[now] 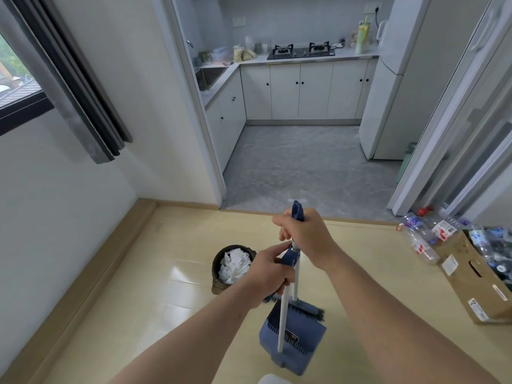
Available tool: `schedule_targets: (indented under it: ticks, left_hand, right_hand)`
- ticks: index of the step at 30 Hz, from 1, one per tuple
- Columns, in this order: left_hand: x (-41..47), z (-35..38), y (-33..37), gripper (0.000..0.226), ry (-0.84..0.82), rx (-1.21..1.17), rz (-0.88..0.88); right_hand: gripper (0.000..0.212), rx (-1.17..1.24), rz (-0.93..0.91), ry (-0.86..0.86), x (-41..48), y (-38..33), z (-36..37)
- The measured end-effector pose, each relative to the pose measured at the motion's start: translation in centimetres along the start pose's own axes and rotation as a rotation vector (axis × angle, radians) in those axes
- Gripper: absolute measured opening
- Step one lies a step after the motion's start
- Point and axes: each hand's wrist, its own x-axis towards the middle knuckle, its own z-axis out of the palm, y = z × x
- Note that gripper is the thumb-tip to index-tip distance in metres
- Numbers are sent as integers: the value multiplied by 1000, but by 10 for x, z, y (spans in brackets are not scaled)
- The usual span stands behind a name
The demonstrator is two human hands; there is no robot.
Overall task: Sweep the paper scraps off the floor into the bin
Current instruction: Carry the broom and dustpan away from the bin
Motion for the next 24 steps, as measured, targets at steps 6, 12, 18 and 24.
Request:
schedule_targets:
  ticks: [6,12,18,24]
  left_hand:
    - [-2,0,-5,62,39,121,23]
    - [-2,13,-14,65,71,86,43]
    - [-2,21,-28,58,49,35,36]
    - [16,16,-35,67,38,0,-28]
  right_hand:
    - [37,70,-27,169,3,3,17]
    - [31,166,22,226,0,4,15]
    - [30,154,76,191,-8,18,14]
    - [51,-352,70,54,11,17,-6]
